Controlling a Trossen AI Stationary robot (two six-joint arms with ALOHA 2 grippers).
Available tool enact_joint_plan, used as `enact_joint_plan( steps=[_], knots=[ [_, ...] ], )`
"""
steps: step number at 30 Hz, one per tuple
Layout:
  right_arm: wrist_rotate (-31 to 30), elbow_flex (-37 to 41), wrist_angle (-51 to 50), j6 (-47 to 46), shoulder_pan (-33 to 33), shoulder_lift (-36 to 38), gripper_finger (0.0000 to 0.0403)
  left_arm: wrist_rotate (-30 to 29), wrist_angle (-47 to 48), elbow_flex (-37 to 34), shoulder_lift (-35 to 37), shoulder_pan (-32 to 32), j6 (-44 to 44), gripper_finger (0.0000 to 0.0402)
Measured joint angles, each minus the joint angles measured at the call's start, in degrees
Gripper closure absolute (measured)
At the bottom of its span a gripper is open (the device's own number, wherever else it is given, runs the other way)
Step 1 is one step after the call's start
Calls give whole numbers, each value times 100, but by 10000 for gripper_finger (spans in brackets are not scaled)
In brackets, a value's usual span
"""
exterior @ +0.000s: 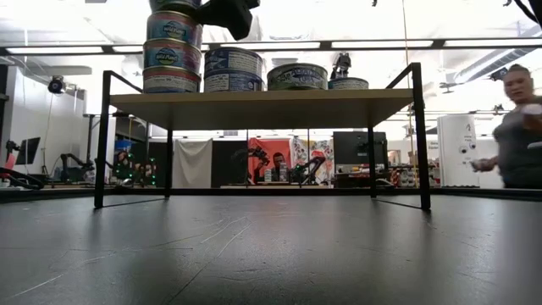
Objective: Stack canned seafood by type on shelf
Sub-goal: Stack the blue tuna can on the blue tuna can
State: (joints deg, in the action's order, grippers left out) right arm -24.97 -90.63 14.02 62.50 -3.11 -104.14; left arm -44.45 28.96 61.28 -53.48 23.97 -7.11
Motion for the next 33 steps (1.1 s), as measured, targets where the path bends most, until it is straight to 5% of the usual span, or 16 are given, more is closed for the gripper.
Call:
enact_joint_plan(
  steps=[33],
  knots=[
    [-7,0,-44,-264,0,0,70,-611,-203,0,-397,0,166,401]
  ],
)
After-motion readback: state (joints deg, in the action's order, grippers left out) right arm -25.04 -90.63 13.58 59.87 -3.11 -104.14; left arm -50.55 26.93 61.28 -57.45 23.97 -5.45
